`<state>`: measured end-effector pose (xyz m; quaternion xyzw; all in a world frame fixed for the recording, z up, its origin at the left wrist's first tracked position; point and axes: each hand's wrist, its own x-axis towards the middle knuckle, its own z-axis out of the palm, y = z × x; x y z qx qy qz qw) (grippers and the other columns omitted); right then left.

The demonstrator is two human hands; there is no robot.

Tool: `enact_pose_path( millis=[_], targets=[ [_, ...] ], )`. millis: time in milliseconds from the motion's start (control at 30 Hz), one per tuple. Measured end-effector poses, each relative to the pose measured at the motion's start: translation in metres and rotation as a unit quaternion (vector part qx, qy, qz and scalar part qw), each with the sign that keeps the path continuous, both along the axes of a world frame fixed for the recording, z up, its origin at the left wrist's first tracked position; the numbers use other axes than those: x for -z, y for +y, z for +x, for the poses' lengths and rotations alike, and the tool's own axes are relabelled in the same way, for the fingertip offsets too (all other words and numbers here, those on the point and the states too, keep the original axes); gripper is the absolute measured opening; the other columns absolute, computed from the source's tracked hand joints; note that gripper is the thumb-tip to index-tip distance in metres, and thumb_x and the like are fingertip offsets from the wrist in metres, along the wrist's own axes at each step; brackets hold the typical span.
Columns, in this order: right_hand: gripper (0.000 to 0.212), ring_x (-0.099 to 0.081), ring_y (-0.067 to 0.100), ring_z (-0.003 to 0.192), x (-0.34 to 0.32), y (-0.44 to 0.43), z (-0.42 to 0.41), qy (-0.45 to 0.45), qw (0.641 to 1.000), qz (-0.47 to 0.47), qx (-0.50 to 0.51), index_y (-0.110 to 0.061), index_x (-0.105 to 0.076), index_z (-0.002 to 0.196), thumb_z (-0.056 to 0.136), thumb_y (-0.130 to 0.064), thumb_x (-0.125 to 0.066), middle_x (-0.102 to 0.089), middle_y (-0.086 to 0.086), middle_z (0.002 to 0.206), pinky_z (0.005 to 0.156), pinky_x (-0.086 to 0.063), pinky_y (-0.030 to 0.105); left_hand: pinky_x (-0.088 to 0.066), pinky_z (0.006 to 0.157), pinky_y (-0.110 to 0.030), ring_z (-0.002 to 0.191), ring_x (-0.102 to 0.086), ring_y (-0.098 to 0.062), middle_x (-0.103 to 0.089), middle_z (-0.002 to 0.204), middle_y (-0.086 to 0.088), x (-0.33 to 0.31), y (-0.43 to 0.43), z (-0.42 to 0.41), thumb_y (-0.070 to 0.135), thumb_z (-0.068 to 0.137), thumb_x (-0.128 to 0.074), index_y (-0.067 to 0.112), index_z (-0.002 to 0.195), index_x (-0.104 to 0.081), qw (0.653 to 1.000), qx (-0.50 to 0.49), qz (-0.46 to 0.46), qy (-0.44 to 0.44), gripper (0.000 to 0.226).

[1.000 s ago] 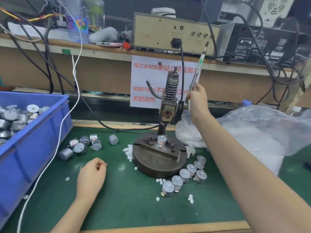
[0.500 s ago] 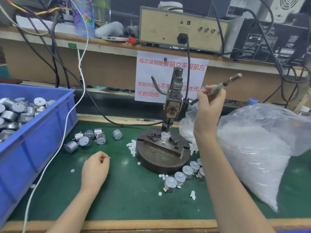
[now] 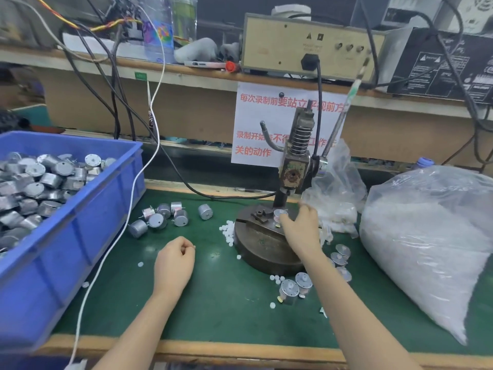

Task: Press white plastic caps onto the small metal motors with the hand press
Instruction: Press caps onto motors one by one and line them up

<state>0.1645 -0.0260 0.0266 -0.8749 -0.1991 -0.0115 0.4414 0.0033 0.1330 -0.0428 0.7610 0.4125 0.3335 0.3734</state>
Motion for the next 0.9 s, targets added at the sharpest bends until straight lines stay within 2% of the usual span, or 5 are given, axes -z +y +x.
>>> enact_pose_path(
  millis=[200, 367, 567, 800, 900],
  targets=[
    [0.044, -0.035, 0.029, 0.129, 0.01, 0.015, 0.009, -0.124, 0.983, -0.133, -0.013, -0.004, -0.05, 0.128, 0.093, -0.031, -0.051, -0.044, 0.014, 0.136, 0.11, -0.026, 0.038, -0.035, 0.054, -0.019, 0.066, -0.05, -0.012, -0.056, 0.065, 0.01, -0.001, 0.0, 0.0, 0.005, 0.083, -0.049, 0.013, 0.073, -0.061, 1.0, 0.0, -0.003, 0.001, 0.017],
    [0.038, -0.042, 0.025, 0.113, 0.021, 0.003, 0.0, -0.236, 0.959, -0.158, 0.006, -0.009, -0.059, 0.113, 0.091, -0.039, -0.055, -0.053, 0.01, 0.118, 0.096, -0.031, 0.031, -0.034, 0.056, -0.029, 0.071, -0.052, -0.02, -0.057, 0.068, 0.007, -0.002, 0.0, 0.0, 0.006, 0.084, -0.048, 0.01, 0.075, -0.062, 1.0, 0.001, 0.001, 0.012, 0.017],
    [0.035, -0.042, 0.017, 0.104, 0.037, -0.02, -0.039, -0.234, 0.957, -0.137, -0.104, -0.019, -0.057, 0.107, 0.086, -0.047, -0.059, -0.054, -0.005, 0.108, 0.084, -0.026, 0.025, -0.035, 0.059, -0.029, 0.072, -0.052, -0.02, -0.058, 0.07, 0.005, -0.001, -0.001, -0.001, 0.006, 0.084, -0.047, 0.008, 0.078, -0.062, 1.0, 0.008, 0.012, 0.02, 0.016],
    [0.03, -0.043, 0.013, 0.098, 0.053, -0.049, -0.062, -0.237, 0.944, -0.116, -0.196, -0.021, -0.06, 0.104, 0.084, -0.042, -0.064, -0.048, -0.012, 0.094, 0.084, -0.023, 0.018, -0.035, 0.061, -0.029, 0.074, -0.052, -0.019, -0.06, 0.077, 0.002, 0.0, -0.002, -0.001, 0.007, 0.085, -0.046, 0.009, 0.078, -0.061, 0.999, 0.016, 0.032, 0.038, 0.016],
    [0.033, -0.052, 0.021, 0.095, 0.054, -0.057, -0.062, -0.26, 0.936, -0.134, -0.195, -0.014, -0.067, 0.099, 0.074, -0.032, -0.077, -0.06, -0.004, 0.091, 0.085, -0.033, 0.027, -0.034, 0.061, -0.029, 0.074, -0.051, -0.019, -0.058, 0.077, 0.004, 0.001, -0.002, -0.001, 0.007, 0.085, -0.047, 0.01, 0.078, -0.061, 0.998, 0.017, 0.038, 0.043, 0.016]
  ],
)
